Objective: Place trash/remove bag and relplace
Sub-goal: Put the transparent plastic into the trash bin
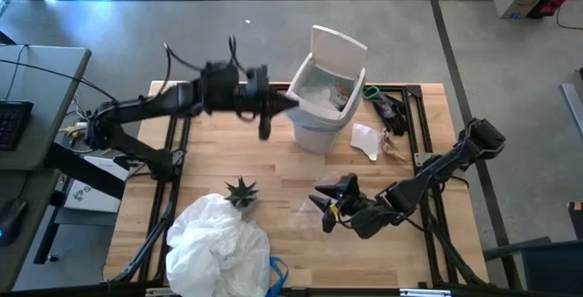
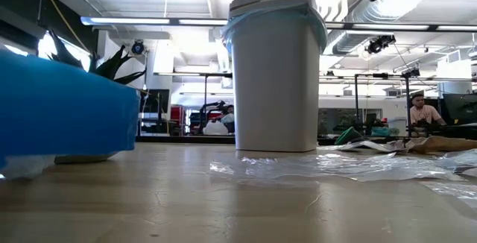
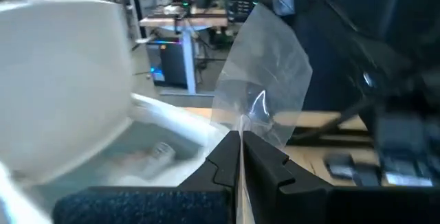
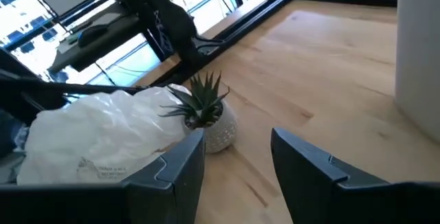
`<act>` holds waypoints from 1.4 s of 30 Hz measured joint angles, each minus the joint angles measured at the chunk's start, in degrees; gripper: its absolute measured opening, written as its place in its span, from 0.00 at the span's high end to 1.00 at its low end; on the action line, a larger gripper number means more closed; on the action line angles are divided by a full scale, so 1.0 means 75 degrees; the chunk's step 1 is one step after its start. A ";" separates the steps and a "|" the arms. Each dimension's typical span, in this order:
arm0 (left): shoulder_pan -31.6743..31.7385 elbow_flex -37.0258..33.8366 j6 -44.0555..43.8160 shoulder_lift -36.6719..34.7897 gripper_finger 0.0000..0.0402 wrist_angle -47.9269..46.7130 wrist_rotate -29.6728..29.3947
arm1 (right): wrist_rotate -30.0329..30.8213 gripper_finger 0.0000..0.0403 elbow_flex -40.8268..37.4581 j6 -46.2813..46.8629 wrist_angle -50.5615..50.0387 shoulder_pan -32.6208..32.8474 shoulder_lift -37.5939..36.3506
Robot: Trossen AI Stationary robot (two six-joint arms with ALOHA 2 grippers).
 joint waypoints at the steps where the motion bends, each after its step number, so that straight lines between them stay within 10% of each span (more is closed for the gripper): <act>1: 0.0210 0.0331 -0.0042 0.0131 1.00 -0.0240 0.0118 | -0.0048 0.62 0.0000 0.0011 0.0062 -0.0058 0.0000; 17: 0.2027 0.5336 -0.0121 0.3610 1.00 -0.5783 0.1546 | 0.0213 0.62 0.0000 -0.0001 0.1104 -0.0413 -0.0685; 28: 0.2017 0.5560 0.0512 0.3978 0.97 -0.6133 0.1112 | 0.0295 0.62 0.0000 -0.0019 0.1087 -0.0510 -0.0772; 42: 0.1889 0.5557 0.0009 0.3755 0.56 -0.5970 0.1944 | -0.0296 0.62 0.0000 -0.0022 0.0774 -0.0515 -0.0780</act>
